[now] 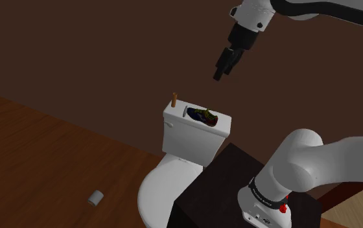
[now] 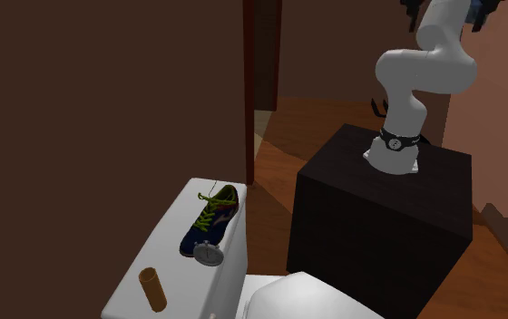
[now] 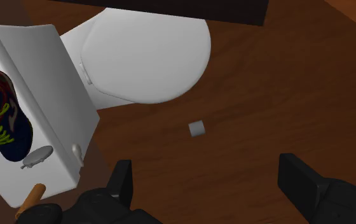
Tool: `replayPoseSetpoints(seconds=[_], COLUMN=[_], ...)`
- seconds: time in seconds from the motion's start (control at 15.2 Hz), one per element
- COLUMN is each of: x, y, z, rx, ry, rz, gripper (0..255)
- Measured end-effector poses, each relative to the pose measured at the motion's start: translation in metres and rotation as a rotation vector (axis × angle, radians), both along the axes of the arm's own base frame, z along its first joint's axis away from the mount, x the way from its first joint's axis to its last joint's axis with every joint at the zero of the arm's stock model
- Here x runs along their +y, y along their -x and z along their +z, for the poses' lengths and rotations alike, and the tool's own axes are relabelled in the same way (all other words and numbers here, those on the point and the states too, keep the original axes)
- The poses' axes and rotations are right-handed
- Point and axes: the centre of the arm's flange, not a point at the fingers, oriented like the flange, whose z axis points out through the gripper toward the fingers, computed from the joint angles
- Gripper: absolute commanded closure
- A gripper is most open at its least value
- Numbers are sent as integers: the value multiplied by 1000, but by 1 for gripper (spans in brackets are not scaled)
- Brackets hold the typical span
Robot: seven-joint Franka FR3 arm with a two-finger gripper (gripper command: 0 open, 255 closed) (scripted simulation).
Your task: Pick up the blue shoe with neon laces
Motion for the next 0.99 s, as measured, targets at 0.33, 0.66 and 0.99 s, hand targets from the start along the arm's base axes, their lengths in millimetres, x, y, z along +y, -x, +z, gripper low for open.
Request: replayPoseSetpoints(seconds=[0.33,0.66,0.99], x=[-23,-63,-104], y=[-19,-49,-80], z=[-26,-69,-113], rx=[16,43,68], ry=[5,15,24], rz=[8,21,35], gripper=[0,0,0])
